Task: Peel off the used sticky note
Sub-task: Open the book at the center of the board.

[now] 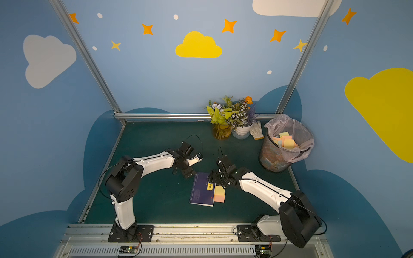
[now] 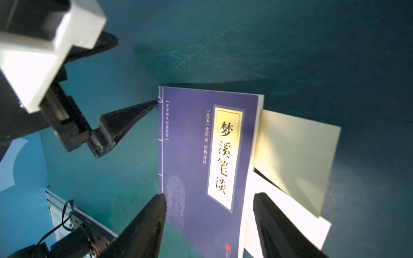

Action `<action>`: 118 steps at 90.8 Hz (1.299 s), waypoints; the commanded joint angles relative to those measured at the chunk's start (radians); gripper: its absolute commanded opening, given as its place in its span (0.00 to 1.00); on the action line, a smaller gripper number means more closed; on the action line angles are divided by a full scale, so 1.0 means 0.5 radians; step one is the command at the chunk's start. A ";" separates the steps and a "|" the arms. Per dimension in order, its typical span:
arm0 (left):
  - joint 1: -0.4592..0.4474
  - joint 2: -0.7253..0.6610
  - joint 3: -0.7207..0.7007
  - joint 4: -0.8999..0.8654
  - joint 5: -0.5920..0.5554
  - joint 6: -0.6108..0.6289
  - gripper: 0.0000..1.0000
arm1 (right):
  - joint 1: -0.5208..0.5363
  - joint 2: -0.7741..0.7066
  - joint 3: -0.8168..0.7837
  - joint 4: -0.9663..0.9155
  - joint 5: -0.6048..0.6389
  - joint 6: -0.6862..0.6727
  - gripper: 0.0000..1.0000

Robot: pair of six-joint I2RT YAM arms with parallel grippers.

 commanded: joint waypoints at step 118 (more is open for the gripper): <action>-0.083 -0.012 -0.229 -0.187 0.058 -0.141 1.00 | -0.092 0.409 -0.014 0.660 -0.283 0.124 0.69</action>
